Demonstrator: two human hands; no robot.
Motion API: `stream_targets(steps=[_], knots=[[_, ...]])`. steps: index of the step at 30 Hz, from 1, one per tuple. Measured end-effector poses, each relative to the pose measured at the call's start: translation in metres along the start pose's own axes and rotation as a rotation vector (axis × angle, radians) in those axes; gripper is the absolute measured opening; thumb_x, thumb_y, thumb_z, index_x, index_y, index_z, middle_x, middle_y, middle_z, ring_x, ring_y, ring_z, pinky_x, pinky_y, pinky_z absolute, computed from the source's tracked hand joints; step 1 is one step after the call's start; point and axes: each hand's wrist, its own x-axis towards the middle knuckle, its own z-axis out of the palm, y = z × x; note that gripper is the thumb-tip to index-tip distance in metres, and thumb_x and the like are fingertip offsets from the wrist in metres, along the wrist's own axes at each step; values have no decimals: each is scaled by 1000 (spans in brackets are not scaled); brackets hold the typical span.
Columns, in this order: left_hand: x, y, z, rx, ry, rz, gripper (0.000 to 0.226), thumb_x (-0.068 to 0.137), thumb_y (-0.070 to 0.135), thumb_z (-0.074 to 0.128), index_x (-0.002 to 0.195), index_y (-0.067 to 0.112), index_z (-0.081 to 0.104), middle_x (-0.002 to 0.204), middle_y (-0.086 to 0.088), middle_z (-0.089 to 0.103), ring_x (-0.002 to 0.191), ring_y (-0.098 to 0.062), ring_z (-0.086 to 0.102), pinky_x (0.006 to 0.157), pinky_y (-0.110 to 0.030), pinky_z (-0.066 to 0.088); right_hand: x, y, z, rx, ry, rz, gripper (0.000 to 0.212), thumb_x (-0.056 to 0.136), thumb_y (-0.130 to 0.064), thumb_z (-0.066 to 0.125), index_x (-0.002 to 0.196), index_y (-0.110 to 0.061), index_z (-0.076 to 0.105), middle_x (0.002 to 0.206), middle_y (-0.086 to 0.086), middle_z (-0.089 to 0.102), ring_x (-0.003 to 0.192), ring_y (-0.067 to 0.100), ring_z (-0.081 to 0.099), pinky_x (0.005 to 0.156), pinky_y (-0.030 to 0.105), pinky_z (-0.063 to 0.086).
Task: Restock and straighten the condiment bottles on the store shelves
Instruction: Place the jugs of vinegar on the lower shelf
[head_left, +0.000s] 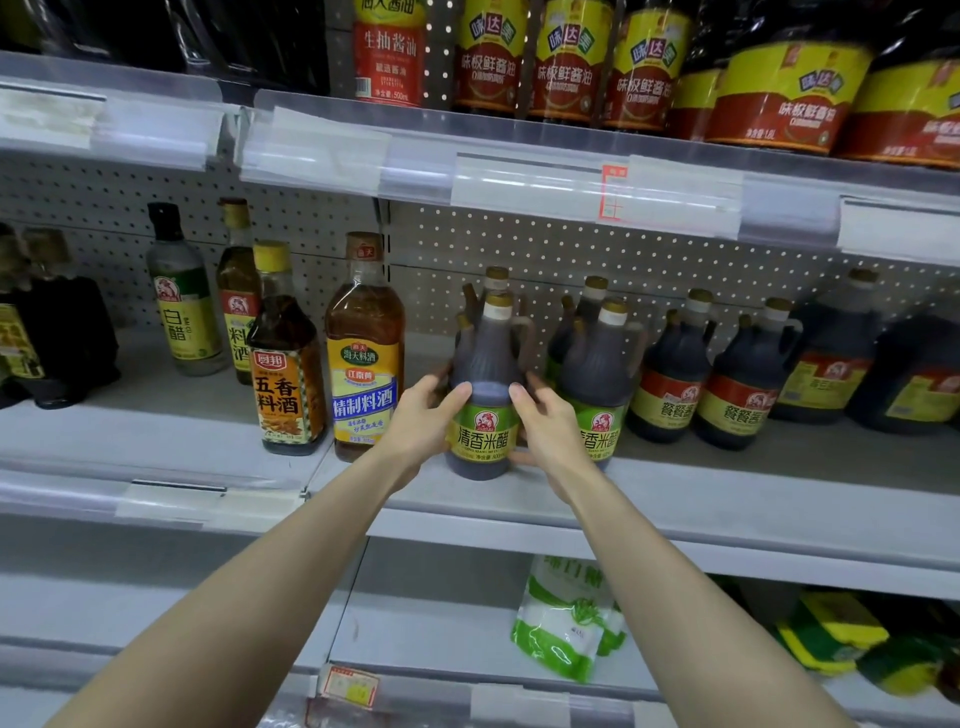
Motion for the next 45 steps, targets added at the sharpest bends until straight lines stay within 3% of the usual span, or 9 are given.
stream_targets(steps=[8, 12, 22, 28, 33, 38, 45], knots=[[8, 0, 0, -10, -23, 27, 52, 98, 26, 52, 145, 11, 36, 136, -9, 54, 115, -20, 57, 96, -44, 52, 6, 0, 1, -4, 16, -5, 45, 100, -31, 48, 144, -25, 41, 131, 3, 57, 116, 26, 56, 92, 47, 53], [10, -1, 1, -23, -35, 41, 51, 99, 23, 51, 146, 12, 35, 135, -8, 54, 107, -17, 57, 92, -39, 53, 9, 0, 1, -4, 13, -2, 44, 101, -30, 48, 144, -25, 41, 128, 1, 57, 118, 27, 56, 92, 46, 53], [15, 0, 1, -14, -52, 66, 49, 100, 21, 48, 147, 15, 34, 136, -5, 52, 108, -16, 56, 96, -42, 51, 15, 2, 3, 3, 26, -17, 43, 101, -30, 48, 143, -26, 43, 126, -1, 57, 117, 27, 56, 96, 48, 51], [16, -1, 1, -15, -46, 67, 49, 100, 21, 49, 146, 16, 36, 138, -6, 52, 111, -18, 55, 99, -44, 50, 17, 5, 2, 21, 18, -52, 42, 101, -28, 48, 143, -24, 44, 117, -6, 54, 107, 18, 54, 88, 39, 52], [18, -2, -1, -14, -50, 63, 49, 99, 22, 50, 146, 17, 36, 139, -7, 51, 114, -20, 56, 99, -48, 49, 18, 5, 3, 30, 18, -39, 42, 100, -29, 48, 142, -26, 44, 120, -4, 54, 116, 26, 55, 89, 42, 53], [20, -3, -2, -12, -54, 57, 50, 99, 23, 50, 147, 18, 35, 139, -7, 52, 114, -20, 56, 98, -48, 49, 19, 5, 4, 14, 30, -38, 43, 100, -30, 48, 143, -26, 44, 135, 4, 55, 121, 30, 54, 95, 49, 51], [20, -3, -2, -12, -59, 55, 50, 100, 24, 50, 147, 18, 35, 140, -7, 51, 114, -19, 55, 98, -47, 50, 19, 6, 4, 20, 32, -47, 43, 100, -30, 48, 143, -26, 44, 131, 1, 56, 120, 28, 55, 93, 45, 53]])
